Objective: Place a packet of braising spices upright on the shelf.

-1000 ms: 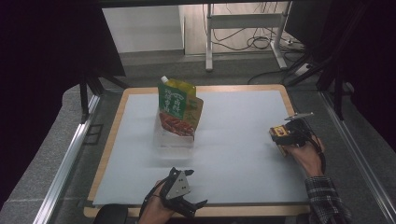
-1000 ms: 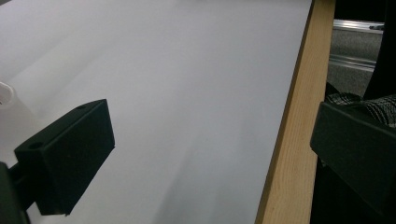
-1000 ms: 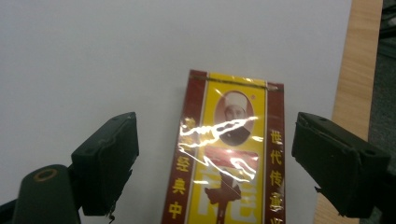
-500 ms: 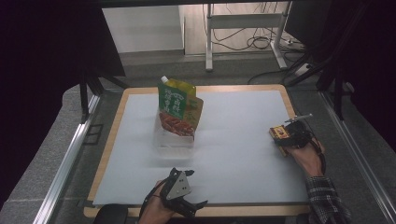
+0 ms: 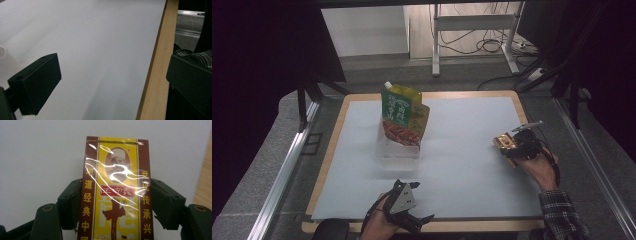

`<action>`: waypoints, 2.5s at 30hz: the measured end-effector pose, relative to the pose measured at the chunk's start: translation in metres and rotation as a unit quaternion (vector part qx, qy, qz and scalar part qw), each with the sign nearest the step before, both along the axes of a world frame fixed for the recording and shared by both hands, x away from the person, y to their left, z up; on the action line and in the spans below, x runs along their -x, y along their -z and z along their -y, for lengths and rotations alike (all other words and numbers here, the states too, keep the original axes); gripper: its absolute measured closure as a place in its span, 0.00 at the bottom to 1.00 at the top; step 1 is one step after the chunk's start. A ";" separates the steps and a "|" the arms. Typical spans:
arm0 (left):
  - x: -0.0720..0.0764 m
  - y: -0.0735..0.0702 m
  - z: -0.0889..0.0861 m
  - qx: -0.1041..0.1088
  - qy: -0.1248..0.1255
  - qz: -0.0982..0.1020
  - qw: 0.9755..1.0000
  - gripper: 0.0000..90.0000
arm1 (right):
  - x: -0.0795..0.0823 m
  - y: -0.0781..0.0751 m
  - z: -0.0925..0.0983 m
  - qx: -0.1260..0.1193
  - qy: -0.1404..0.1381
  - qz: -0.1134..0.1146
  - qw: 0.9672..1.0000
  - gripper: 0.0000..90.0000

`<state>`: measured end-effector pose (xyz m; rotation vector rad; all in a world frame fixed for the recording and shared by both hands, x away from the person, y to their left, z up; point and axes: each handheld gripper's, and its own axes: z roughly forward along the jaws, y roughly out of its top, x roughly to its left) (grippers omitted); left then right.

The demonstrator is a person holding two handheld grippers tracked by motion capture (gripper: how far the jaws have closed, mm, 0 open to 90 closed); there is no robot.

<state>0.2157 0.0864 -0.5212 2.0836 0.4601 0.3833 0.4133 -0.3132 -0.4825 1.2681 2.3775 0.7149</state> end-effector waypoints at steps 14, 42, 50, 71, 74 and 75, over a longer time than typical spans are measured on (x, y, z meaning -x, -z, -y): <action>0.000 0.000 0.000 -0.001 0.000 0.000 1.000 0.00 | 0.023 0.007 -0.043 -0.005 -0.098 -0.024 0.995 0.35; 0.001 0.001 0.002 -0.014 0.007 0.003 1.000 0.00 | -0.008 0.011 -0.081 0.108 -0.121 -0.134 0.978 0.28; 0.000 0.001 0.001 -0.014 0.005 0.004 1.000 0.00 | -0.007 0.009 -0.082 0.110 -0.120 -0.138 0.977 0.35; -0.001 0.001 0.000 -0.010 -0.001 0.000 1.000 0.00 | 0.013 -0.029 -0.072 -0.010 -0.135 -0.012 0.991 0.35; -0.001 0.001 0.000 -0.010 -0.001 0.000 1.000 0.00 | 0.015 -0.032 -0.072 -0.031 -0.135 0.000 0.990 0.35; -0.001 0.001 0.000 -0.010 -0.002 0.000 1.000 0.00 | 0.015 -0.033 -0.072 -0.037 -0.137 0.004 0.990 0.35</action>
